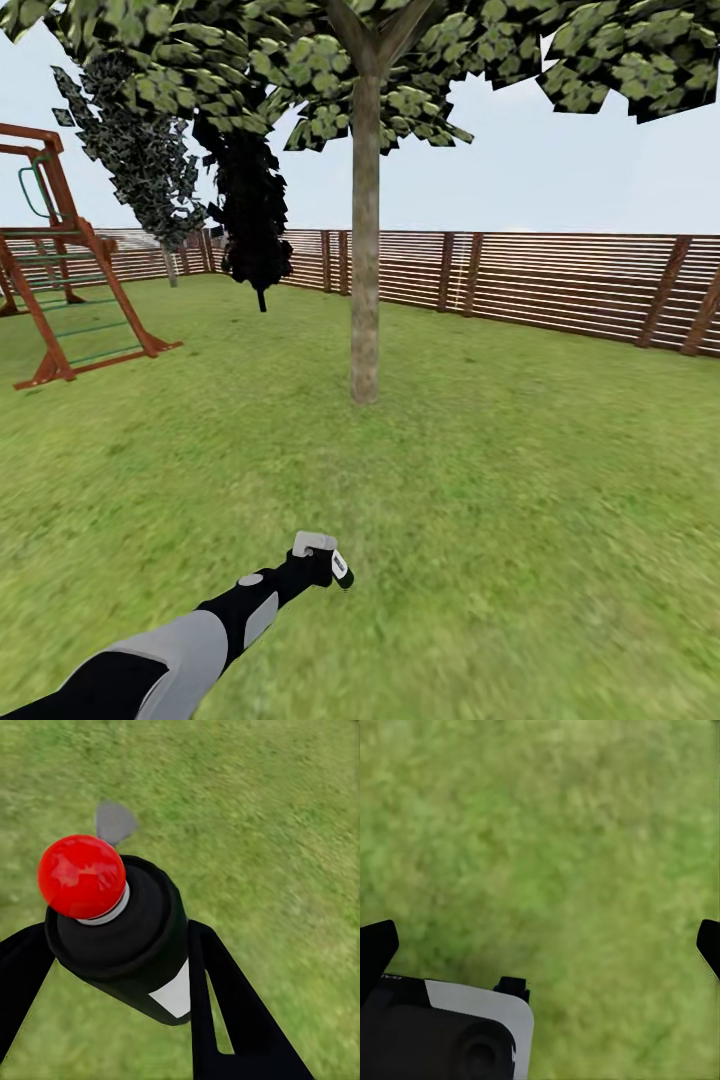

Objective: In the garden, pick up the pesticide atomizer on the floor and spray pesticide onto both trees until each tree trunk is fully covered.

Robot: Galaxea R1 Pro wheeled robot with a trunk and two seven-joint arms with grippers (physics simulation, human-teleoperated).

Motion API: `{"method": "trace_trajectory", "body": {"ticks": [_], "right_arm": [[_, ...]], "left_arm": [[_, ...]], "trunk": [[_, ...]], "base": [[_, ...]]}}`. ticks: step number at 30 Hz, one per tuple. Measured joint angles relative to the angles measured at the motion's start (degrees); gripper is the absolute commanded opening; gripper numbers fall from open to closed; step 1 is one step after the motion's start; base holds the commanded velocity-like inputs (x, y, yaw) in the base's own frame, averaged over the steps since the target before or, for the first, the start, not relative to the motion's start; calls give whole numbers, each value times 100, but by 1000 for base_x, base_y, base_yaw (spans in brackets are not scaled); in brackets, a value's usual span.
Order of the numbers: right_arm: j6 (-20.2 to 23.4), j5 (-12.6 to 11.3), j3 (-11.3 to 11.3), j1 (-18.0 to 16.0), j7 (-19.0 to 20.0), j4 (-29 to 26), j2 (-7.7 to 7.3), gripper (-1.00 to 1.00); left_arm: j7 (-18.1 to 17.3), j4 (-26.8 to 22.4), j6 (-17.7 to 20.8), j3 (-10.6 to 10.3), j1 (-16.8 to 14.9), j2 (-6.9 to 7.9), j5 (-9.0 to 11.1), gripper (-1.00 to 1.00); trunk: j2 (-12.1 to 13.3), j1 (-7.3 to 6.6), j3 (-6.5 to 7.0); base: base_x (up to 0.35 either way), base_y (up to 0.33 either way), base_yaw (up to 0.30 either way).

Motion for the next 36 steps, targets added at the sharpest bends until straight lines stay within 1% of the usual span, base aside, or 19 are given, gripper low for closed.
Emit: {"method": "trace_trajectory", "body": {"ticks": [18,32,36], "right_arm": [[0,0,2,2,0,0,0,100],[0,-5,0,2,-1,-6,0,100],[-5,-1,-1,1,-7,-10,-30,100]], "left_arm": [[1,2,0,-1,2,0,0,-100],[0,0,1,4,2,2,0,-100],[0,5,0,10,2,15,0,-100]], "trunk": [[4,-1,-45],[3,-1,-49],[4,-1,-48]], "base": [[350,0,0],[350,0,0],[350,0,0]]}}
